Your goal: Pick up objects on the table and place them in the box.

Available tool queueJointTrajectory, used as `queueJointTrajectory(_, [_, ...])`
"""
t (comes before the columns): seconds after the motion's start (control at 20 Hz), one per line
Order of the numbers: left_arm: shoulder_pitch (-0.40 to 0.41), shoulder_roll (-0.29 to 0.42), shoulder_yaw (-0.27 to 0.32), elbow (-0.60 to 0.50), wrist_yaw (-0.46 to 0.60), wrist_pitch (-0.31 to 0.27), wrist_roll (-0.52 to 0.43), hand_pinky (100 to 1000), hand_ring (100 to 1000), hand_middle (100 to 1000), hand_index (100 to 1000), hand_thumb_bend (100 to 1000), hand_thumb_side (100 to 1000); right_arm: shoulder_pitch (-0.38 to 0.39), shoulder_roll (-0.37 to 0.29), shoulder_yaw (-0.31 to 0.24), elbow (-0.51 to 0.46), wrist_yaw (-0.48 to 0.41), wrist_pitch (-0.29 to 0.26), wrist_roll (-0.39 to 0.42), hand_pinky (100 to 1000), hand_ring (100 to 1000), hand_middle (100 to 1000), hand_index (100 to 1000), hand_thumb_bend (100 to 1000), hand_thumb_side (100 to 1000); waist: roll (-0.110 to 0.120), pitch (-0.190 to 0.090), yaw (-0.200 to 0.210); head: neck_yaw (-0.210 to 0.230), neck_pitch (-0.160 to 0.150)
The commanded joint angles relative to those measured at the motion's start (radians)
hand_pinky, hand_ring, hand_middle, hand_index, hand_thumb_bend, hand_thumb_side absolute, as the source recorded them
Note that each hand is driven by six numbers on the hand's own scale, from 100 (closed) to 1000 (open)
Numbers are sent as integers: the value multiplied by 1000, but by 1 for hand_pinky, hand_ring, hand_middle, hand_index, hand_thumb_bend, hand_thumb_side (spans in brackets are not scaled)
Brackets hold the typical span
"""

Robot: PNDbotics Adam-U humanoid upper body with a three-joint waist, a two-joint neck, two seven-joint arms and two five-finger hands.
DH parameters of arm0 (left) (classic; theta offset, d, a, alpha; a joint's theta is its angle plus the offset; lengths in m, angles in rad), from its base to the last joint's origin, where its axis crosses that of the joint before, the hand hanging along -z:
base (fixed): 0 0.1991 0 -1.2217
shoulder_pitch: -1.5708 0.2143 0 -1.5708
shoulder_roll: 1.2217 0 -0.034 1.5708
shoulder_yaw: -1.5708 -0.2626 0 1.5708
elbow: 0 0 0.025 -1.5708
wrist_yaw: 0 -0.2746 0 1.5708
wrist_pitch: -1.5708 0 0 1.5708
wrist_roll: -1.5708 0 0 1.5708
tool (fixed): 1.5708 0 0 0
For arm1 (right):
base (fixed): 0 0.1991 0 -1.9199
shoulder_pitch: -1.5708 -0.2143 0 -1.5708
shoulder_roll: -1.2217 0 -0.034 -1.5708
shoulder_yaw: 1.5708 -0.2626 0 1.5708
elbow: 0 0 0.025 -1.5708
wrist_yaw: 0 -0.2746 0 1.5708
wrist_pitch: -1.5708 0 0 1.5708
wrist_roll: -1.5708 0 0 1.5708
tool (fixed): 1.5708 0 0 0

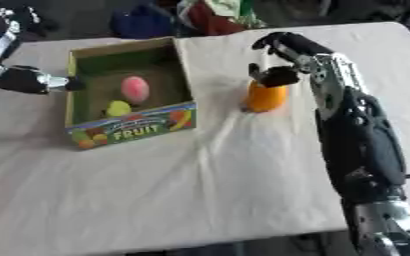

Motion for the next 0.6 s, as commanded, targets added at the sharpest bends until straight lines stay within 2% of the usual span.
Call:
queueJointTrajectory(0.05, [20,42,43,-51,29,26,21,711,616,601,728,918,728,-22,-35,-7,11,24,20,22,771,830,852,888,100,533,-1,-14,2,-6,6])
queueJointTrajectory(0.4, [95,38,95,-82,55,54,59,712,611,594,723,905,740,-10,-47,-10,62,69,57,62,771,831,858,887,101,588,0,-13,8,-12,6])
queueJointTrajectory(0.55, [111,35,103,-82,63,57,63,712,609,593,723,894,756,-9,-49,-10,74,83,62,75,768,809,799,842,177,499,1,-13,8,-13,6])
queueJointTrajectory(0.6, [115,33,105,-81,65,57,64,713,609,593,723,891,759,-8,-48,-9,76,88,62,79,763,793,732,803,214,442,0,-13,8,-13,6])
